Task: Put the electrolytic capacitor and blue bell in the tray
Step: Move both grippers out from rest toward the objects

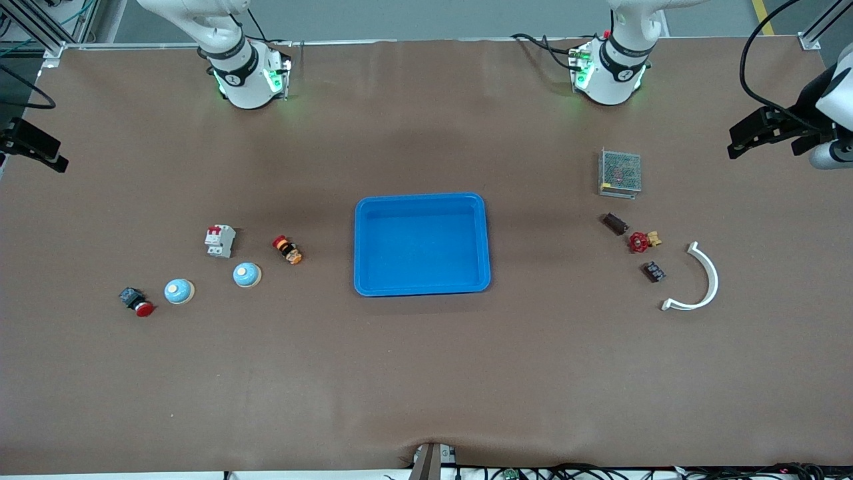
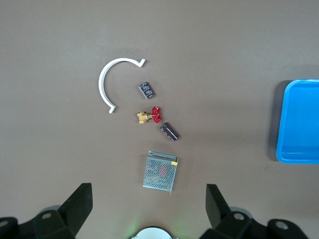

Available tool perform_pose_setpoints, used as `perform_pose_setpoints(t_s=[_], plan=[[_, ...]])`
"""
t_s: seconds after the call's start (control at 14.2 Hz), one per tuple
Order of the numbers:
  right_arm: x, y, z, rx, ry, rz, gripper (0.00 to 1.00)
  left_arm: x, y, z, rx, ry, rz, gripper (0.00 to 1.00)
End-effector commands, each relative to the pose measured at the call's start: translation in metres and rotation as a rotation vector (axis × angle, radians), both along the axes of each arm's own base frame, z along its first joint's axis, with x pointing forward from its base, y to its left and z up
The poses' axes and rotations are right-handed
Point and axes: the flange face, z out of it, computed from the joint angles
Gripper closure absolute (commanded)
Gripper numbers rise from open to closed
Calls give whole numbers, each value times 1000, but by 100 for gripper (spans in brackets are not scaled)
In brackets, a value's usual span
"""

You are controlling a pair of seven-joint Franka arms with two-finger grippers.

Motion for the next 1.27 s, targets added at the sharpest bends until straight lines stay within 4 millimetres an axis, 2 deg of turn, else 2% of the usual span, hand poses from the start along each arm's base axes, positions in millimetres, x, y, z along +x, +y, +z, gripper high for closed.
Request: perform_pose_setpoints(t_s=[0.0, 0.28, 0.49, 0.63, 0.85, 0.92, 1.06, 1.2], plan=[[-1, 2, 1, 10, 4, 0, 0, -1, 0, 5, 9, -7, 11, 0], [-1, 6, 1, 10, 4, 3, 0, 0, 4, 15, 33, -30, 13, 0], [-1, 9, 0, 12, 7, 8, 0, 1, 2, -5, 22, 16, 15, 0], [0, 9, 1, 10, 4, 11, 0, 1, 2, -12, 23, 27, 17, 0], [1, 18, -4, 12, 13, 25, 0, 1, 2, -41, -22, 60, 27, 0], [3, 24, -11, 13, 24, 35, 0, 1, 8, -48, -23, 57, 41, 0], [8, 48, -31, 11, 52, 81, 0, 2, 9, -59, -22, 68, 46, 0], [14, 50, -57, 11, 43, 86, 0, 0, 4, -66, -18, 72, 60, 0]])
